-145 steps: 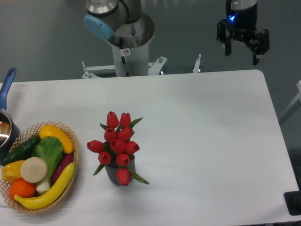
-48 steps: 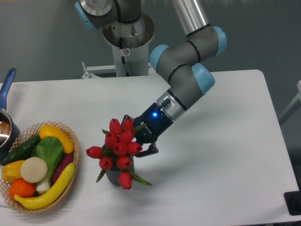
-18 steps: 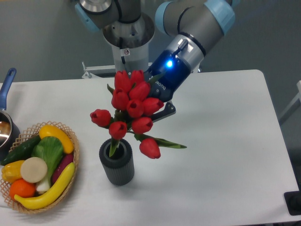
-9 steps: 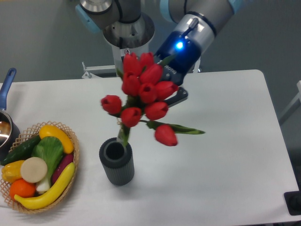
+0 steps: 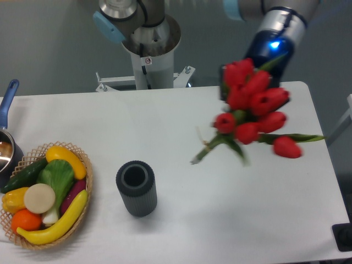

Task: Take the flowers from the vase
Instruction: 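Carry the held tulips up and away from the vase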

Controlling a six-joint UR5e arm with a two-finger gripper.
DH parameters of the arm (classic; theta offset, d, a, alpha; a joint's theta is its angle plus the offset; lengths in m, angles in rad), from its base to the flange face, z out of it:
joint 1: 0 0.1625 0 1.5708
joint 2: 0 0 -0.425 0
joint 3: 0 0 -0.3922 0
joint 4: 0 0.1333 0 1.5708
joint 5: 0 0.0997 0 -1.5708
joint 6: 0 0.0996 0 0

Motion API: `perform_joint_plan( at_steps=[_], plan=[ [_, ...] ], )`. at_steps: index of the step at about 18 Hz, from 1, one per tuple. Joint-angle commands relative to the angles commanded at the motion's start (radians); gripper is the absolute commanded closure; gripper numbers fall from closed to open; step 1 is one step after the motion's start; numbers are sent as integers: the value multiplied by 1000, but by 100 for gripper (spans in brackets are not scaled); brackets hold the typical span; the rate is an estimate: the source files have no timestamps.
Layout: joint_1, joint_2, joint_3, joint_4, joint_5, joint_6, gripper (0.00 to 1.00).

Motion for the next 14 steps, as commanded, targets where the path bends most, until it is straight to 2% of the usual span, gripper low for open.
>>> perform_joint_plan(
  at_steps=[5,14],
  plan=[
    [42,-11,17,0,-5,0,66],
    [63,-9,11,0,-6,0,66]
  ],
)
